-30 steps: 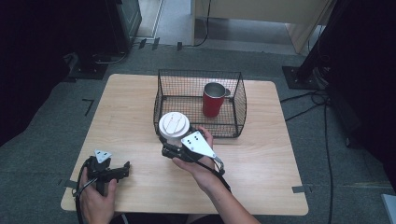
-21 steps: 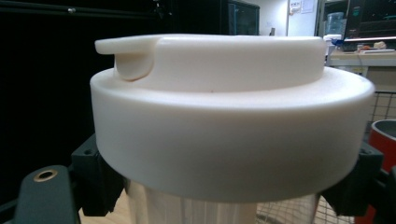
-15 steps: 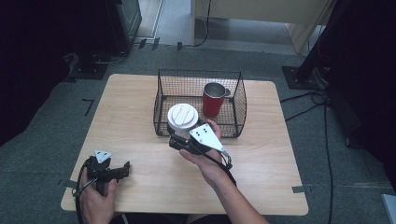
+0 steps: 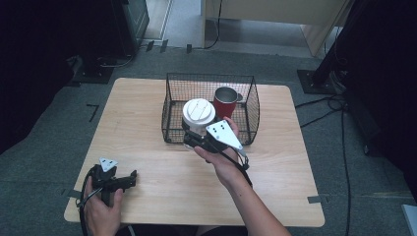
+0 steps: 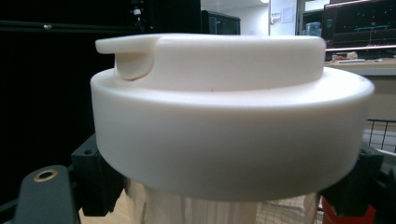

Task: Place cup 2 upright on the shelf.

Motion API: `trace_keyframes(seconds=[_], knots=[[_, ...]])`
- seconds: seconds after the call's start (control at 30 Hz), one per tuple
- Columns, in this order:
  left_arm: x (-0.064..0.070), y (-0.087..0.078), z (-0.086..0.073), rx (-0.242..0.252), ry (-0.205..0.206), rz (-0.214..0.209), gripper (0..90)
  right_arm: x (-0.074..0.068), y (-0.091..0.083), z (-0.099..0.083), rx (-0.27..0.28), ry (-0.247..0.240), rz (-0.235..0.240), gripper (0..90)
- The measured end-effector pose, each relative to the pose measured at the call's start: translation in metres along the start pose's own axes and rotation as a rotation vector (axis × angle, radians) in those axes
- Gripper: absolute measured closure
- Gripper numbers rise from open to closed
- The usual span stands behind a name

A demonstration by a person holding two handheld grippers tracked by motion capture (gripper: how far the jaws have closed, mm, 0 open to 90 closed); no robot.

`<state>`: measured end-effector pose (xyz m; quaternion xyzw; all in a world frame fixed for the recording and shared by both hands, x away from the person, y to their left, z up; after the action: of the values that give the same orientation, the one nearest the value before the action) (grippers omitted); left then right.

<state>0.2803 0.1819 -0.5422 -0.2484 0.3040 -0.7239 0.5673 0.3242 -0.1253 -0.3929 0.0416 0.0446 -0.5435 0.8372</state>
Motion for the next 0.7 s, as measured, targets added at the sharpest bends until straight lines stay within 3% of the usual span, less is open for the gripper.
trace_keyframes(seconds=[0.7], knots=[[0.0, 0.0, 0.0, 0.0, 0.0, 0.0, 0.0, 0.009, 0.031, 0.029, 0.052, 0.044, -0.026, 15.9]])
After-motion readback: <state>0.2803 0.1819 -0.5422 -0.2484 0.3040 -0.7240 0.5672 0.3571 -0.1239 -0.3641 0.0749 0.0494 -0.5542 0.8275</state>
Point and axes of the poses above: each handheld gripper's, and its own axes: y roughly forward along the jaws, z roughly out of its top, x roughly to its right, the point moved 3 cm from there along y, roughly forward along the jaws, and after that the axes turned 2 degrees about -z, right-handed, at the moved point
